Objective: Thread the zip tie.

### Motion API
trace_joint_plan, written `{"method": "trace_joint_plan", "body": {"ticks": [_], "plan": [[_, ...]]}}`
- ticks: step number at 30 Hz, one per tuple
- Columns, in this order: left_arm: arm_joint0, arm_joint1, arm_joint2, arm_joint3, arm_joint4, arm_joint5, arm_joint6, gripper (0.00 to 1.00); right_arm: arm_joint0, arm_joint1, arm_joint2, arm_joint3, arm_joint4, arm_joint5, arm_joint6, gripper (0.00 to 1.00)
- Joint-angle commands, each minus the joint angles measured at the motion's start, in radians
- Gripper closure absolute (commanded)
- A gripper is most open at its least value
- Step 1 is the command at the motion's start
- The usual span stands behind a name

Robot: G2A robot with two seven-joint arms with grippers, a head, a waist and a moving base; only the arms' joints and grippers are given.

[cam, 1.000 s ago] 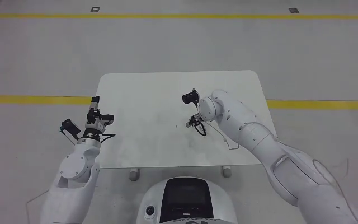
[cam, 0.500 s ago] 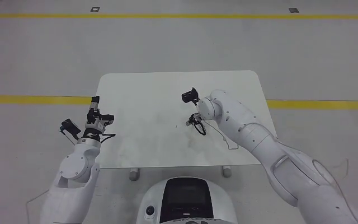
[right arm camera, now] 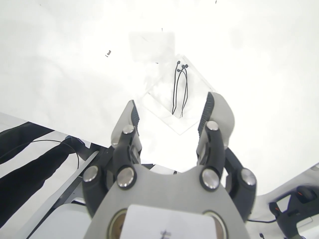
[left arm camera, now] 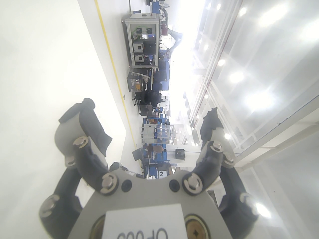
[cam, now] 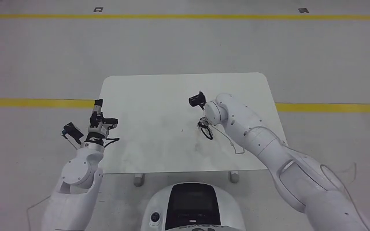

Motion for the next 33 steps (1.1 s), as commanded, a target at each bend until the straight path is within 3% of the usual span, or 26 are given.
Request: {"method": "trace_joint_plan", "body": {"ticks": [1, 2, 9, 20, 33], "plan": [[0.0, 0.0, 0.0, 0.0, 0.0, 0.0, 0.0, 0.0, -0.001, -0.004, 0.0, 0.015, -0.003, 0.0, -0.006, 0.96], [0.0, 0.0, 0.0, 0.0, 0.0, 0.0, 0.0, 0.0, -0.001, -0.006, -0.001, 0.021, -0.005, 0.001, -0.009, 1.0], [0.0, 0.0, 0.0, 0.0, 0.0, 0.0, 0.0, 0.0, -0.001, -0.027, -0.005, 0.077, -0.001, -0.017, -0.04, 1.0], [0.0, 0.0, 0.0, 0.0, 0.0, 0.0, 0.0, 0.0, 0.021, -0.08, -0.032, 0.218, -0.001, -0.035, -0.093, 0.94], [0.0, 0.0, 0.0, 0.0, 0.0, 0.0, 0.0, 0.0, 0.051, -0.14, -0.044, 0.37, 0.021, -0.096, -0.118, 0.84]]}}
